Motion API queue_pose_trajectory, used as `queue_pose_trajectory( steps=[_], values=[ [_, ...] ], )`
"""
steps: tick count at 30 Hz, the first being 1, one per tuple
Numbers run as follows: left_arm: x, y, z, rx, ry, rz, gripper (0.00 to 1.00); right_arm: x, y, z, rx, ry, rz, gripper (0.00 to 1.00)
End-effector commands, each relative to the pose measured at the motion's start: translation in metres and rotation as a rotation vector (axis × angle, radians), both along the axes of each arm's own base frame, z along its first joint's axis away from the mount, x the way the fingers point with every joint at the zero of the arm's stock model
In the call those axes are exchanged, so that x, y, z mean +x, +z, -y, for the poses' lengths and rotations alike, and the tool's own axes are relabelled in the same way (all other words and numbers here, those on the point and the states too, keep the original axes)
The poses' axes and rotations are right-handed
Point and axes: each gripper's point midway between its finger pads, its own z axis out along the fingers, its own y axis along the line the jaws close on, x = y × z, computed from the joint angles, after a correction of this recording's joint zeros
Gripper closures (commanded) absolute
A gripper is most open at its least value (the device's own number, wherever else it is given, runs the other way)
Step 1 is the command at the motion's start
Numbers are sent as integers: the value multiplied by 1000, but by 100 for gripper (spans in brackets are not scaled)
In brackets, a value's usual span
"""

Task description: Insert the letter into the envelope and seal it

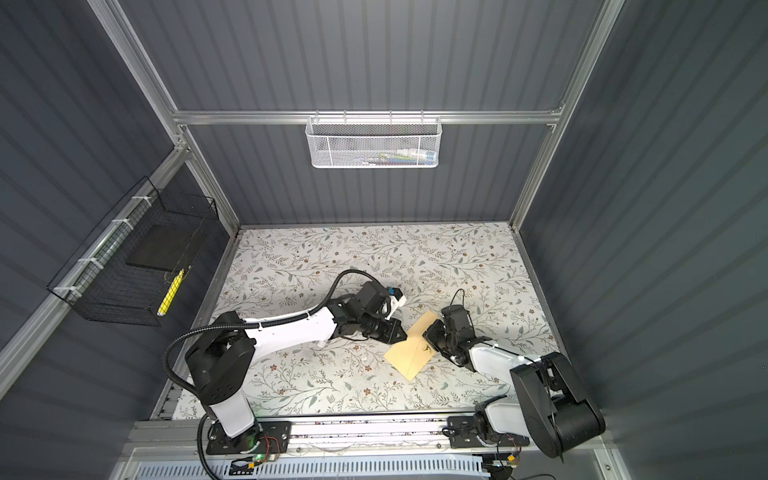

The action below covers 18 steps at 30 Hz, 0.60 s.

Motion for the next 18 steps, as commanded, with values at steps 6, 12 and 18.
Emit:
queue_pose_trajectory(
  steps=[6, 12, 18],
  values=[
    [-26, -21, 11, 20, -45, -38, 89, -20, -23, 7, -60, -1, -111, 100],
    [-38, -43, 15, 87, -78, -45, 90, -21, -24, 7, -63, -3, -113, 100],
    [-46, -58, 16, 129, -90, -38, 90, -21, -26, 6, -61, 1, -116, 100]
  ],
)
